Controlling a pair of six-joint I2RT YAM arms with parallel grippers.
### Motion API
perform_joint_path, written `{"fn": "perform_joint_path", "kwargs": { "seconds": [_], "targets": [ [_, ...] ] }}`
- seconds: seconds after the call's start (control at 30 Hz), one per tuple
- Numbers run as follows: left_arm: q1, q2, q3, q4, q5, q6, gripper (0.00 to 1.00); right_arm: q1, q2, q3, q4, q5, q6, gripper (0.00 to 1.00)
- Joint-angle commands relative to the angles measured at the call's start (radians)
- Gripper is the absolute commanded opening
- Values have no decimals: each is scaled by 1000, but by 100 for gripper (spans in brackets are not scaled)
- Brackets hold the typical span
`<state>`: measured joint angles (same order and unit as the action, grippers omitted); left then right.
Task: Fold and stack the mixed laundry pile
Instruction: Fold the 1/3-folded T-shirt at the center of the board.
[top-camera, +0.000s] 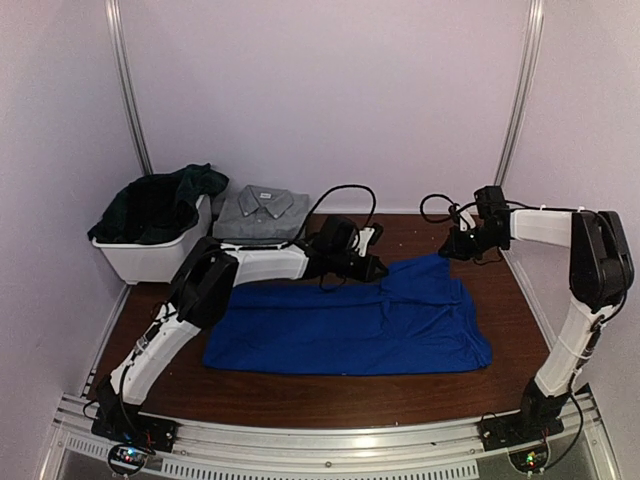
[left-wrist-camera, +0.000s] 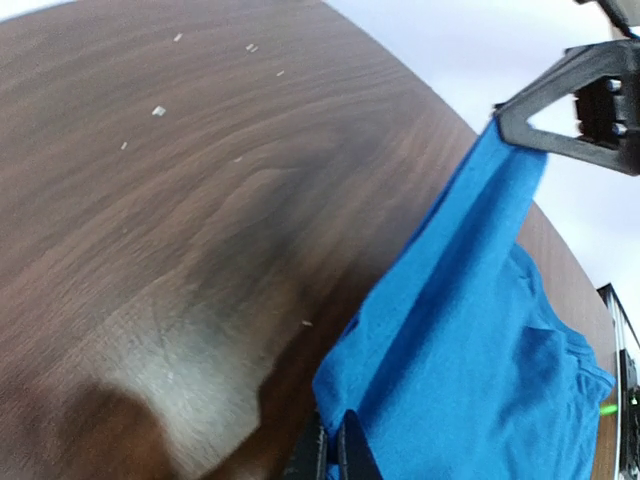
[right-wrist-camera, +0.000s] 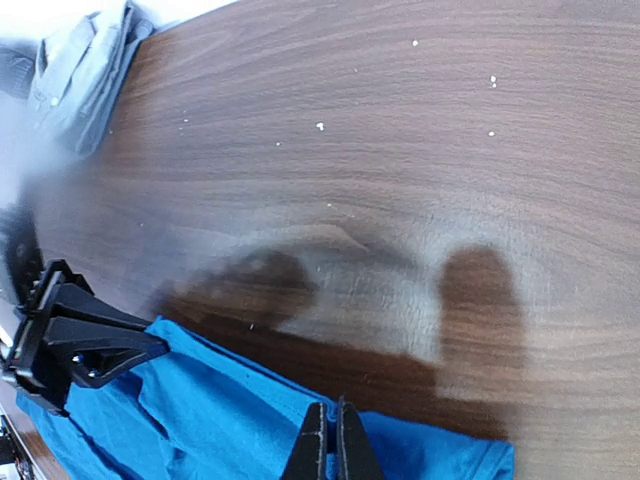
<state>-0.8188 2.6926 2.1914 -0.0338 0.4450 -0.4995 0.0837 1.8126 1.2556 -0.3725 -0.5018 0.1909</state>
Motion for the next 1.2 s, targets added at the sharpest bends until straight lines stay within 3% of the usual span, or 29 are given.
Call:
{"fn": "perform_joint_path", "kwargs": {
  "seconds": [0.0, 0.17, 0.5, 0.97, 1.17],
  "targets": [
    [-29, -163, -118, 80, -38, 102, 0, -1, -86, -77, 28, -8, 20, 0],
    [-48, -265, -299, 141, -55, 138, 0, 7, -178, -152, 20, -9, 25, 0],
    [-96, -376, -507, 199, -78, 222, 0, 37, -378, -299, -7, -9, 65, 0],
    [-126, -479, -717, 330, -86, 254, 0, 119, -527, -469, -24, 30, 162, 0],
    [-154, -482, -744, 285, -116, 329, 0, 162, -586, -526, -51, 78, 209, 0]
  ]
}}
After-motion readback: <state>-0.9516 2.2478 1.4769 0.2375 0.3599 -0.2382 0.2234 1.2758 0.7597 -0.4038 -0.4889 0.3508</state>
